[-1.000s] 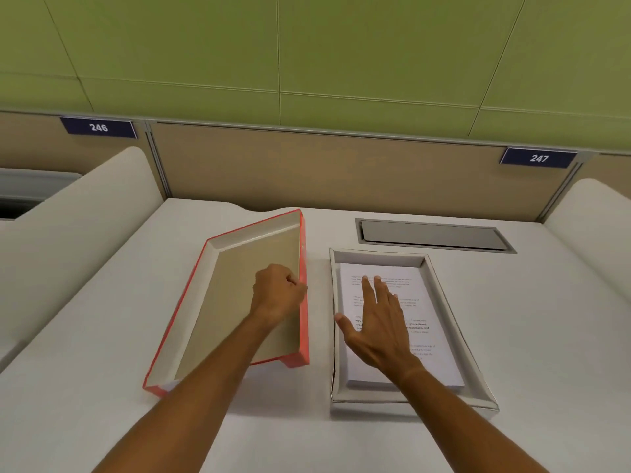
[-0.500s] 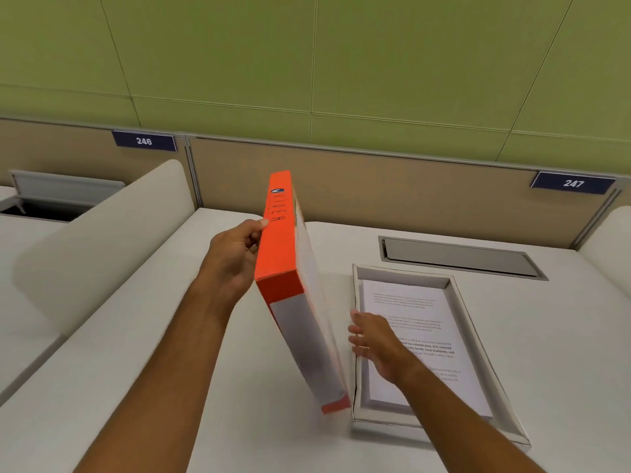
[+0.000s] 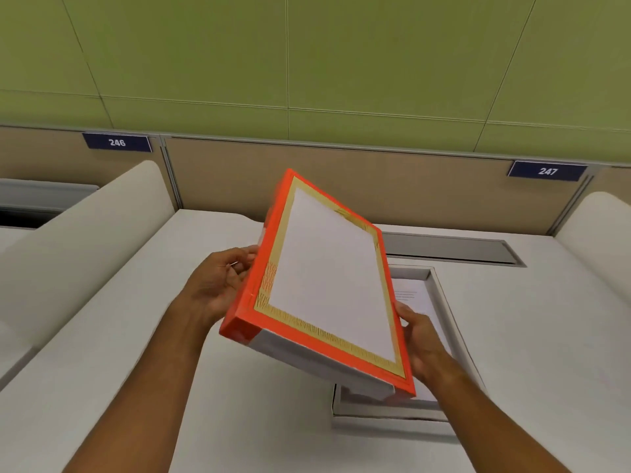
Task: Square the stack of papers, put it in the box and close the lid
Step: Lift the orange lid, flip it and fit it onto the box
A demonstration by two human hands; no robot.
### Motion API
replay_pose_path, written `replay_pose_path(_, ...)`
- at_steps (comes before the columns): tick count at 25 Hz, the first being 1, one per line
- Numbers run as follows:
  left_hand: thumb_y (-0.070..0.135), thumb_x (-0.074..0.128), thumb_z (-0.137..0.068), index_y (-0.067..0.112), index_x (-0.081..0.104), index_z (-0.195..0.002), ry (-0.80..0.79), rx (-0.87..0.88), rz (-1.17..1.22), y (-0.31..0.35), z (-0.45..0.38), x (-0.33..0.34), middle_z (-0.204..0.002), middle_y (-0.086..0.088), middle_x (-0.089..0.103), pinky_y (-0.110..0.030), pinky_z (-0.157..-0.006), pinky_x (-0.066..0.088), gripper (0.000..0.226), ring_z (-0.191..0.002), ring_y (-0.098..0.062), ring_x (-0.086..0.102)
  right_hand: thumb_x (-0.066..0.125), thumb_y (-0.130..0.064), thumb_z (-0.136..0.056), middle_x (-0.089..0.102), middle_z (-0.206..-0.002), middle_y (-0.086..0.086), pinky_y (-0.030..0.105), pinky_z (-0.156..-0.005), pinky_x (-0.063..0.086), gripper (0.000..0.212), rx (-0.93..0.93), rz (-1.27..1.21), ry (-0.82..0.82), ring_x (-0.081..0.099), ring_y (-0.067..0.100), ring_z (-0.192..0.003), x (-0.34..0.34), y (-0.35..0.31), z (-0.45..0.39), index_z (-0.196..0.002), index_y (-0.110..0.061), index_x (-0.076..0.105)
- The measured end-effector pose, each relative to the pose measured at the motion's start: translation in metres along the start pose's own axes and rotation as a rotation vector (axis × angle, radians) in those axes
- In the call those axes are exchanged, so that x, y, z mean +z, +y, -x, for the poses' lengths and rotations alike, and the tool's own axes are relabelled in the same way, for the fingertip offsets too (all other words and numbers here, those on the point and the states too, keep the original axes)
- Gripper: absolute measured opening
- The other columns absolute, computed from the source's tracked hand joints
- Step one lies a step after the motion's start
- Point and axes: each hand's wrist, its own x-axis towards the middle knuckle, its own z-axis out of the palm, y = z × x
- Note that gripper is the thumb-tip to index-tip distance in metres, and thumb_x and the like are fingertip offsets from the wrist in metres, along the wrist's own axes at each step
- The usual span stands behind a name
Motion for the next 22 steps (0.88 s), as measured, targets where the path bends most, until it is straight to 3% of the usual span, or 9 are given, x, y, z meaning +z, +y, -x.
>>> replay_pose_path(3, 0.015, 0.056, -0.093, 0.0, 0.066, -0.116, 0.055, -0.037, -0.196, -0.024, -0.025, 0.005, -0.097, -0.014, 0.072, -0.031, -0.061, 0.06, 0.029, -0.078, -0.021, 0.072, 0.053, -0.036, -0.097, 0.071, -0.119, 0.018, 0.058, -0.087, 0.055, 0.04, -0.123, 0.127, 0.115, 0.069, 0.045, -0.102, -0.038, -0.02, 0.009, -0.127, -0.011, 0.062)
replay_pose_path(5, 0.027, 0.063, -0.091, 0.004, 0.069, -0.109, 0.047, -0.087, -0.321, -0.043, -0.039, 0.015, -0.086, -0.01, 0.076, -0.031, -0.062, 0.06, 0.03, -0.073, -0.021, 0.074, 0.053, -0.035, -0.098, 0.077, -0.098, 0.013, 0.05, -0.075, 0.063, 0.033, -0.206, 0.217, 0.204, 0.075, 0.036, -0.085, -0.059, -0.031, 0.014, -0.115, -0.011, 0.066)
replay_pose_path(7, 0.031, 0.069, -0.086, 0.004, 0.07, -0.108, 0.041, -0.144, -0.43, -0.066, -0.05, 0.028, -0.088, -0.011, 0.077, -0.033, -0.067, 0.06, 0.035, -0.077, -0.024, 0.075, 0.052, -0.035, -0.098, 0.079, -0.087, 0.008, 0.039, -0.059, 0.063, 0.028, -0.229, 0.286, 0.267, 0.077, 0.03, -0.073, -0.078, -0.04, 0.019, -0.105, -0.013, 0.067)
replay_pose_path(10, 0.027, 0.074, -0.082, -0.002, 0.07, -0.107, 0.072, -0.19, -0.454, -0.098, -0.064, 0.044, -0.093, -0.016, 0.077, -0.032, -0.066, 0.061, 0.037, -0.077, -0.026, 0.074, 0.051, -0.031, -0.1, 0.08, -0.087, 0.007, 0.037, -0.06, 0.062, 0.025, -0.242, 0.361, 0.324, 0.077, 0.029, -0.072, -0.105, -0.049, 0.023, -0.104, -0.014, 0.069)
replay_pose_path(15, 0.019, 0.077, -0.08, -0.006, 0.07, -0.099, 0.141, -0.232, -0.448, -0.137, -0.075, 0.057, -0.104, -0.026, 0.073, -0.04, -0.078, 0.061, 0.032, -0.079, -0.03, 0.071, 0.049, -0.028, -0.101, 0.074, -0.104, 0.014, 0.052, -0.084, 0.059, 0.027, -0.247, 0.458, 0.387, 0.072, 0.038, -0.089, -0.134, -0.049, 0.017, -0.11, -0.011, 0.068)
replay_pose_path(19, 0.019, 0.078, -0.079, -0.007, 0.069, -0.1, 0.217, -0.242, -0.455, -0.156, -0.076, 0.06, -0.095, -0.025, 0.075, -0.038, -0.069, 0.06, 0.035, -0.072, -0.028, 0.071, 0.049, -0.027, -0.101, 0.072, -0.108, 0.016, 0.053, -0.087, 0.058, 0.029, -0.222, 0.52, 0.406, 0.07, 0.039, -0.093, -0.145, -0.046, 0.009, -0.115, -0.008, 0.066)
replay_pose_path(22, 0.019, 0.079, -0.079, -0.007, 0.068, -0.101, 0.251, -0.26, -0.444, -0.166, -0.076, 0.058, -0.097, -0.023, 0.075, -0.043, -0.078, 0.061, 0.036, -0.086, -0.035, 0.074, 0.049, -0.027, -0.101, 0.072, -0.106, 0.015, 0.052, -0.084, 0.059, 0.028, -0.198, 0.542, 0.407, 0.071, 0.039, -0.091, -0.149, -0.044, 0.004, -0.113, -0.007, 0.066)
